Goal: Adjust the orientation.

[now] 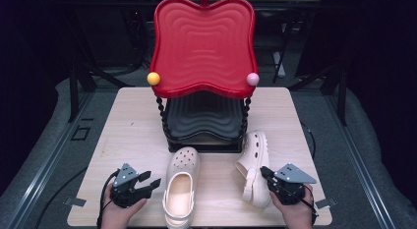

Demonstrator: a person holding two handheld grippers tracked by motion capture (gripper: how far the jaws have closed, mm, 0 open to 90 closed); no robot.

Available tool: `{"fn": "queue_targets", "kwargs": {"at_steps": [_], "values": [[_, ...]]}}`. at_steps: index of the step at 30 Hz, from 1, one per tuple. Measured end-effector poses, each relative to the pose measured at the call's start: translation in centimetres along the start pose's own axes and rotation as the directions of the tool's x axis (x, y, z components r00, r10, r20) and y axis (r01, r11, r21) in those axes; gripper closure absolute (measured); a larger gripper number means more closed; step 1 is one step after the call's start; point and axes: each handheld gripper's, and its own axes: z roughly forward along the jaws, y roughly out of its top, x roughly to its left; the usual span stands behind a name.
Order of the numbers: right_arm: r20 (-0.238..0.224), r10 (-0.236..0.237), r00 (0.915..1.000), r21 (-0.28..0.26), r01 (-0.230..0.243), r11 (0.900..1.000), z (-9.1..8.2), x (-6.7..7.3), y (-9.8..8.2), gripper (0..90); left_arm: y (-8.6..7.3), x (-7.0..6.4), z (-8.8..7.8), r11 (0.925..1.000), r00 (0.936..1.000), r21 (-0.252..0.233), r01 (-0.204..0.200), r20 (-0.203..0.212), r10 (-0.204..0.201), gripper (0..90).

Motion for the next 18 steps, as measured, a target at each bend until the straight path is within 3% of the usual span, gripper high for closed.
{"fn": "queue_targets", "kwargs": {"at_steps": [6, 12, 18], "values": [[0.002, 0.039, 0.9993, -0.021, -0.039, 0.999, -0.4, -0.7, -0.4, 88.8, -0.4, 0.8, -0.5, 0.9995, 0.9999, -0.031, -0.009, -0.011, 0.009, 50.2], [0.048, 0.072, 0.9962, -0.032, -0.071, 0.997, -1.3, -1.9, -1.0, 88.8, -0.6, 1.0, -0.2, 0.9990, 0.9996, -0.041, -0.018, -0.022, 0.017, 48.7], [0.108, 0.176, 0.9785, -0.009, -0.176, 0.984, -2.3, -4.5, -2.1, 88.9, -0.8, 1.4, -0.1, 0.9993, 0.9994, -0.035, 0.010, -0.031, -0.011, 48.4]]}}
